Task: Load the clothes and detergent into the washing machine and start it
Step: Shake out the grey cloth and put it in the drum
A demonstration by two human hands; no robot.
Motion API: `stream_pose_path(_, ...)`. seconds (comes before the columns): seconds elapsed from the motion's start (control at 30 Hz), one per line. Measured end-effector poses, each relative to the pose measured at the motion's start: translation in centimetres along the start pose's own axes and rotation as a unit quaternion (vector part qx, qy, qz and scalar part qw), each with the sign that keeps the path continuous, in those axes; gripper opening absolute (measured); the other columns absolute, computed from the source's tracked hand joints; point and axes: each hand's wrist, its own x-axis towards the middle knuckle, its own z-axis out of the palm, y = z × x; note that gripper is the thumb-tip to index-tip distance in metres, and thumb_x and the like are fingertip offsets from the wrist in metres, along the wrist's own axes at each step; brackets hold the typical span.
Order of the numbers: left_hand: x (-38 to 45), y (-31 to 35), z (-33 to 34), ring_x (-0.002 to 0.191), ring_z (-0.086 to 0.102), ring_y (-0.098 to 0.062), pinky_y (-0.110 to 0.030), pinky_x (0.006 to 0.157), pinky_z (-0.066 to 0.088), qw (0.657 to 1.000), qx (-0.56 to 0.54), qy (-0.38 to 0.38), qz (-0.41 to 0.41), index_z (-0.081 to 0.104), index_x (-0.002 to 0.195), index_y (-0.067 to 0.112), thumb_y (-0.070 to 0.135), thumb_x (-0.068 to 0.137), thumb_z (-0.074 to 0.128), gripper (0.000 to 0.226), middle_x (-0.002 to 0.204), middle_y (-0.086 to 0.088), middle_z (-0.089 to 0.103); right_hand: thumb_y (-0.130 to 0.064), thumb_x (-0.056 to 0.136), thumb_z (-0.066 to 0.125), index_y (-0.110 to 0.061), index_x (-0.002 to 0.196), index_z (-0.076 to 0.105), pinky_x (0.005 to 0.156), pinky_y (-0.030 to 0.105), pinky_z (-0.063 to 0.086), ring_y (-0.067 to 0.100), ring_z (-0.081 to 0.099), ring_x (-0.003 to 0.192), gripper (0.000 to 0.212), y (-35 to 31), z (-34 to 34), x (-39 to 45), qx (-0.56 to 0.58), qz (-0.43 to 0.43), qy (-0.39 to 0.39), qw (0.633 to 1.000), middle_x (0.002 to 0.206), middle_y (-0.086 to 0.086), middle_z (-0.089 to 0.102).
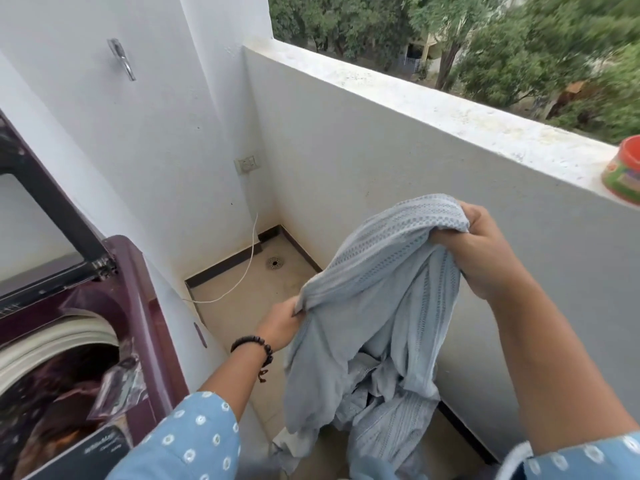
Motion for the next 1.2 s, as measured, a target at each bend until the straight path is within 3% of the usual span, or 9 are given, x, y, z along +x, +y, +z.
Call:
stream_pose_path(0.07, -0.4, 0.6, -1.9, 0.094, 0.063, -0.028, -0.041, 0.082, 0.050, 0.997, 0.003, 0.072, 0.001, 0.062, 0.104, 0.010, 0.036, 0.098, 0.042, 0.033, 0.102, -0.008, 0.068, 0.003, 0.082, 0.066, -0.018, 0.098, 0.070, 0.075, 0.031, 0.051, 0.018, 0.068, 0.092, 0.026, 1.1, -1.3, -0.4, -0.212, 0.048, 0.047, 0.975, 0.092, -0.003, 0.073)
stream_pose_path(0.17, -1.5, 3.9, -4.8, 0.079, 0.059, -0.034, -0.036, 0.063, 0.039, 0.987, 0.012, 0.147, 0.060, 0.054, 0.083, 0.002, 0.021, 0.095, 0.047, 0.023, 0.080, -0.015, 0.062, -0.019, 0.079, 0.073, -0.017, 0.139, 0.043, 0.098, 0.039, 0.040, 0.032, 0.047, 0.125, 0.066, 2.1, -2.2, -1.3, -0.512, 0.179, -0.008, 0.840, 0.132, 0.014, 0.053)
stream_pose_path(0.3, -4.5, 11.9, -5.9, 0.060, 0.048, -0.020, -0.035, 0.059, 0.033, 0.972, 0.067, 0.100, 0.204, 0.045, 0.066, 0.017, 0.019, 0.082, 0.058, 0.020, 0.060, 0.002, 0.050, -0.040, 0.070, 0.083, -0.034, 0.153, 0.007, 0.112, 0.041, 0.031, 0.019, 0.032, 0.138, 0.113, 2.5, 3.5, -2.6, -0.422, 0.101, -0.113, 0.894, 0.147, 0.002, 0.037)
stream_pose_path(0.4, -7.1, 15.9, -5.1, 0.058, 0.046, -0.008, -0.024, 0.058, 0.035, 0.957, 0.029, 0.074, 0.277, 0.052, 0.078, 0.021, 0.010, 0.076, 0.069, 0.021, 0.063, 0.008, 0.052, -0.025, 0.074, 0.080, -0.028, 0.123, 0.054, 0.085, 0.035, 0.045, 0.007, 0.058, 0.096, 0.055, 3.5, 6.7, -3.2, -0.297, 0.073, -0.094, 0.947, 0.108, -0.006, 0.064)
stream_pose_path(0.5, -8.4, 15.8, -4.7, 0.067, 0.051, -0.008, -0.021, 0.065, 0.043, 0.952, -0.077, 0.032, 0.295, 0.053, 0.106, 0.018, 0.009, 0.077, 0.070, 0.035, 0.081, 0.006, 0.056, -0.006, 0.081, 0.071, -0.010, 0.085, 0.070, 0.068, 0.032, 0.046, 0.008, 0.057, 0.071, 0.006, 3.0, 5.7, -4.1, -0.167, 0.079, -0.046, 0.982, 0.076, -0.002, 0.066)
stream_pose_path(0.63, -8.0, 11.6, -3.3, 0.096, 0.062, -0.011, -0.027, 0.085, 0.052, 0.961, -0.119, -0.058, 0.241, 0.051, 0.118, 0.031, 0.021, 0.073, 0.076, 0.053, 0.112, 0.003, 0.060, 0.010, 0.087, 0.059, -0.015, 0.086, 0.072, 0.073, 0.021, 0.053, 0.003, 0.066, 0.079, 0.029, 1.0, 4.3, -5.3, -0.107, 0.025, -0.030, 0.993, 0.080, -0.011, 0.074)
stream_pose_path(0.93, -6.7, 4.3, 1.9, 0.095, 0.063, -0.020, -0.036, 0.084, 0.051, 0.998, 0.006, -0.022, 0.054, 0.063, 0.094, 0.016, 0.028, 0.096, 0.057, 0.013, 0.102, -0.002, 0.069, 0.007, 0.093, 0.048, -0.007, 0.078, 0.066, 0.062, 0.023, 0.053, 0.013, 0.067, 0.071, 0.027, -4.4, 1.3, -3.6, 0.058, -0.053, 0.010, 0.997, 0.073, -0.003, 0.071)
stream_pose_path(1.13, -4.9, 6.1, -0.8, 0.086, 0.068, -0.031, -0.043, 0.081, 0.058, 0.986, -0.150, 0.068, -0.008, 0.067, 0.092, 0.021, 0.041, 0.095, 0.048, 0.028, 0.092, -0.008, 0.072, -0.015, 0.087, 0.065, -0.006, 0.097, 0.063, 0.075, 0.041, 0.050, 0.028, 0.062, 0.086, 0.014, -1.4, -3.5, -1.7, -0.237, 0.008, 0.098, 0.966, 0.092, 0.011, 0.067)
stream_pose_path(1.2, -4.4, 8.6, -2.6, 0.090, 0.067, -0.029, -0.037, 0.082, 0.055, 0.963, -0.244, 0.115, -0.015, 0.068, 0.089, 0.019, 0.024, 0.101, 0.046, 0.025, 0.092, -0.007, 0.072, -0.019, 0.081, 0.072, -0.018, 0.134, 0.048, 0.091, 0.040, 0.045, 0.030, 0.054, 0.115, 0.059, -0.2, -4.3, -1.3, -0.402, 0.079, 0.078, 0.909, 0.122, 0.010, 0.058)
